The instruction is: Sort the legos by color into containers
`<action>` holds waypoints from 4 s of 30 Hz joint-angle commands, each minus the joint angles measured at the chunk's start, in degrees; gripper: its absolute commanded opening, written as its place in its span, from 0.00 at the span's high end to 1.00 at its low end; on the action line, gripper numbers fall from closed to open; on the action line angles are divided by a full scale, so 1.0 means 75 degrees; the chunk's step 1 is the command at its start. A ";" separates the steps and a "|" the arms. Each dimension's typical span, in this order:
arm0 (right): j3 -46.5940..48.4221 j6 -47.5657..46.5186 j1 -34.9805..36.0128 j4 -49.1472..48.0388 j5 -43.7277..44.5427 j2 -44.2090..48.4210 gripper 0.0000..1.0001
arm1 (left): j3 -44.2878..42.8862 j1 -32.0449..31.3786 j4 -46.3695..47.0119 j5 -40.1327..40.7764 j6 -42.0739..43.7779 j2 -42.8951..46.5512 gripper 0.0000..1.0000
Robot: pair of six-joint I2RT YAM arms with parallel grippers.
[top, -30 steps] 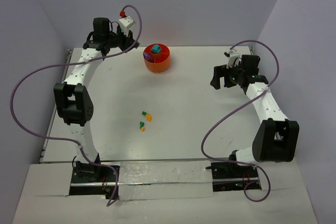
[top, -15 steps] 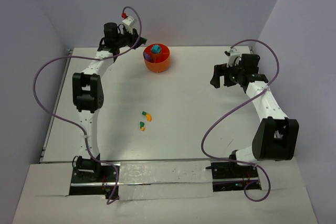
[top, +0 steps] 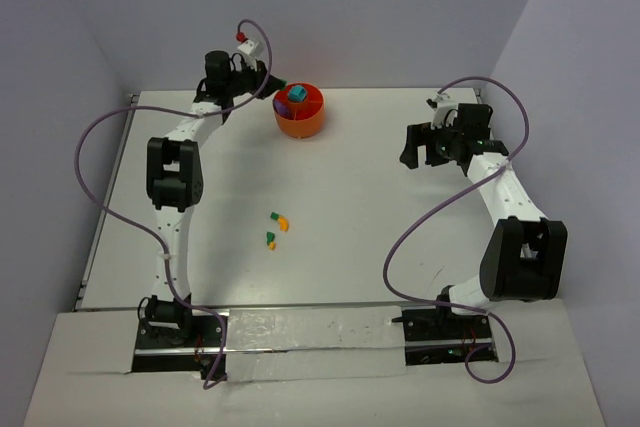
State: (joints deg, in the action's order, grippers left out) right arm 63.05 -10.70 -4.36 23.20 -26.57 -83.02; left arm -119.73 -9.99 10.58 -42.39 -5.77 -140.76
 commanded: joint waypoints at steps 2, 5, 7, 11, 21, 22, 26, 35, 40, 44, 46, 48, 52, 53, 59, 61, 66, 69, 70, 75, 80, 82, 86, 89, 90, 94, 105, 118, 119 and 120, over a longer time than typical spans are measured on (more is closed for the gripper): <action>0.0395 0.0032 0.0042 -0.0117 0.0016 -0.0051 0.00 | -0.0469 -0.0158 0.0311 -0.0114 -0.0095 -0.0122 0.97; 0.0371 0.0032 0.0042 -0.0120 0.0015 -0.0064 0.00 | -0.0587 -0.0193 0.0251 -0.0054 -0.0087 -0.0195 0.92; 0.0383 0.0042 0.0042 -0.0139 0.0027 -0.0076 0.00 | -0.0690 -0.0217 0.0193 0.0007 -0.0087 -0.0263 0.88; 0.0458 0.0032 0.0042 -0.0097 0.0003 -0.0127 0.00 | -0.0726 -0.0227 0.0230 0.0232 -0.0094 -0.0292 0.79; 0.0524 0.0009 0.0042 -0.0058 -0.0032 -0.0145 0.00 | -0.0830 -0.0227 0.0055 0.0484 0.0078 -0.0287 0.71; 0.0514 0.0009 0.0042 -0.0058 -0.0032 -0.0136 0.00 | -0.0811 -0.0227 0.0045 0.0494 0.0097 -0.0268 0.67; 0.0492 -0.0003 0.0054 -0.0058 -0.0012 -0.0114 0.00 | -0.0755 -0.0219 0.0063 0.0531 0.0102 -0.0200 0.58; 0.0513 0.0020 0.0068 -0.0094 -0.0031 -0.0026 0.00 | -0.0770 -0.0165 0.0101 0.0411 0.0110 0.0220 0.55; 0.0558 -0.0125 0.0228 0.0040 -0.0075 0.0200 0.00 | -0.0265 0.0047 -0.0041 -0.0305 0.0122 0.1654 0.57; 0.0348 -0.0201 0.0467 0.0094 -0.0135 0.0443 0.00 | 0.0834 0.0113 -0.2188 -0.1525 0.2832 0.3204 0.58; 0.0163 -0.0153 0.0535 0.0053 -0.0174 0.0589 0.00 | 0.1341 0.0105 -0.4193 -0.1905 0.4626 0.3955 0.57; -0.0089 -0.0051 0.0546 0.0001 -0.0288 0.0745 0.00 | 0.1783 0.0101 -0.6525 -0.2012 0.6310 0.4539 0.55; -0.0586 0.0205 0.0925 -0.0191 -0.0390 0.0966 0.00 | 0.3289 0.0089 -0.8662 -0.1928 0.8674 0.5398 0.46; -0.0729 0.0305 0.0981 -0.0250 -0.0410 0.1049 0.00 | 0.3852 0.0089 -0.8716 -0.1895 0.8970 0.5573 0.44; -0.1226 0.0702 0.1204 -0.0507 -0.0723 0.1249 0.00 | 0.6715 -0.0178 -0.7672 -0.1534 1.0113 0.6783 0.44; -0.1343 0.0700 0.1228 -0.0527 -0.0716 0.1244 0.00 | 0.7330 -0.0272 -0.7415 -0.1430 1.0519 0.6846 0.46; -0.1329 0.0699 0.1249 -0.0527 -0.0620 0.1088 0.00 | 0.7768 -0.0458 -0.6949 -0.1367 1.1403 0.6403 0.52; -0.1282 0.0689 0.1249 -0.0505 -0.0551 0.1075 0.00 | 0.7896 -0.0553 -0.6876 -0.1311 1.1865 0.6178 0.55; -0.1270 0.0666 0.1244 -0.0471 -0.0515 0.1074 0.00 | 0.7989 -0.0566 -0.6733 -0.1314 1.1961 0.6077 0.55; -0.1123 0.0596 0.1249 -0.0307 -0.0420 0.0974 0.00 | 0.8365 -0.0668 -0.5954 -0.1177 1.2189 0.5802 0.54; -0.0954 0.0614 0.1238 -0.0177 -0.0395 0.0860 0.00 | 0.8378 -0.0835 -0.5548 -0.0909 1.2152 0.5526 0.51; -0.0937 0.0618 0.1245 -0.0166 -0.0379 0.0835 0.00 | 0.8432 -0.0871 -0.5489 -0.0734 1.2253 0.5430 0.49; -0.0872 0.0612 0.1267 -0.0118 -0.0366 0.0764 0.00 | 0.8517 -0.1052 -0.5318 -0.0450 1.2212 0.5380 0.46; -0.0775 0.0593 0.1320 -0.0091 -0.0324 0.0698 0.00 | 0.8474 -0.1143 -0.5444 -0.0295 1.2338 0.5326 0.46; -0.0739 0.0570 0.1320 -0.0058 -0.0313 0.0674 0.00 | 0.8463 -0.1179 -0.5488 -0.0182 1.2372 0.5314 0.46; -0.0613 0.0536 0.1320 -0.0023 -0.0278 0.0605 0.00 | 0.8488 -0.1307 -0.5486 0.0019 1.2430 0.5293 0.46; -0.0629 0.0491 0.1346 -0.0011 -0.0259 0.0603 0.00 | 0.8051 -0.1593 -0.5666 0.0484 1.2282 0.4973 0.48; -0.0672 0.0383 0.1343 -0.0023 -0.0266 0.0593 0.00 | 0.7831 -0.1739 -0.5981 0.0777 1.2511 0.4740 0.64; -0.0672 0.0372 0.1332 -0.0011 -0.0267 0.0593 0.00 | 0.7830 -0.1739 -0.6017 0.0777 1.2514 0.4717 0.64; -0.0660 0.0383 0.1343 0.0000 -0.0290 0.0570 0.00 | 0.7784 -0.1739 -0.6109 0.0789 1.2616 0.4694 0.68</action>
State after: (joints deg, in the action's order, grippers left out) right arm 56.03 -7.16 5.28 23.22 -28.88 -78.26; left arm -60.14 -22.48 -32.12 -38.83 86.19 -103.68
